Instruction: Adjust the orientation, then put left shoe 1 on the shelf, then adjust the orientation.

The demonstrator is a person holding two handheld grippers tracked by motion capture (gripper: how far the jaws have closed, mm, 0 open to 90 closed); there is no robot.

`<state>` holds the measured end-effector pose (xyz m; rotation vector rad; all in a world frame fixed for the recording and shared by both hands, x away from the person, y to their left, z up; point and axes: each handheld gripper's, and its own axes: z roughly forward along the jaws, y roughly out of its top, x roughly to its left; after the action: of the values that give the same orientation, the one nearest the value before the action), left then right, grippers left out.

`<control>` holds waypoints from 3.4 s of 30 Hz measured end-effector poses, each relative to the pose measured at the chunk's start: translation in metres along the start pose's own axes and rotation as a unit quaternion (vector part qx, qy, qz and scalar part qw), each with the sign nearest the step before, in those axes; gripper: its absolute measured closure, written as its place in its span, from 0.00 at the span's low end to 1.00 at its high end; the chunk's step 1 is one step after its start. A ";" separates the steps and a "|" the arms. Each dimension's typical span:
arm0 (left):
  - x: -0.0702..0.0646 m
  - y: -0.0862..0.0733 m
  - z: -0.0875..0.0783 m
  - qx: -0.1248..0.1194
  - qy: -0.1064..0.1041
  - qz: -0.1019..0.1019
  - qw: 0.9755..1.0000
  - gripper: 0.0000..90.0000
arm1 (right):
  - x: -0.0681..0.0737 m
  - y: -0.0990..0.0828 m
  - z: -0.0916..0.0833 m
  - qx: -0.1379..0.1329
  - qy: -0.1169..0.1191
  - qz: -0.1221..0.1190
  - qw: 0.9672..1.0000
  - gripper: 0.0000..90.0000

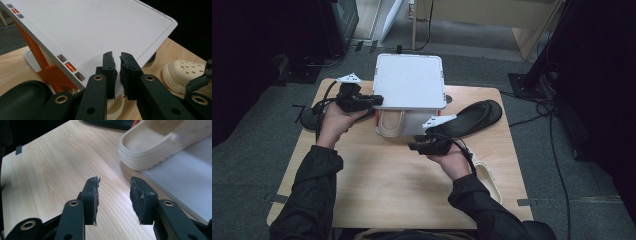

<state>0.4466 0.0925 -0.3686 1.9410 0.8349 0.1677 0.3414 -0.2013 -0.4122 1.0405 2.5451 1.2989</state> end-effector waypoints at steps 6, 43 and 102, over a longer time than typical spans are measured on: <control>-0.001 0.000 0.000 0.000 0.002 0.000 1.000 0.91 | -0.014 -0.009 -0.032 -0.009 -0.021 0.007 1.000 0.62; -0.002 -0.002 0.000 -0.006 0.005 0.002 1.000 0.89 | -0.063 -0.121 -0.144 -0.018 -0.086 0.046 0.995 0.52; 0.001 -0.004 0.001 -0.016 -0.007 -0.010 1.000 0.90 | -0.033 -0.075 -0.057 0.027 -0.138 0.011 0.990 0.83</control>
<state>0.4464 0.0936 -0.3725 1.9021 0.8360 0.1540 0.3051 -0.2900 -0.4396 1.1714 2.3777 1.0146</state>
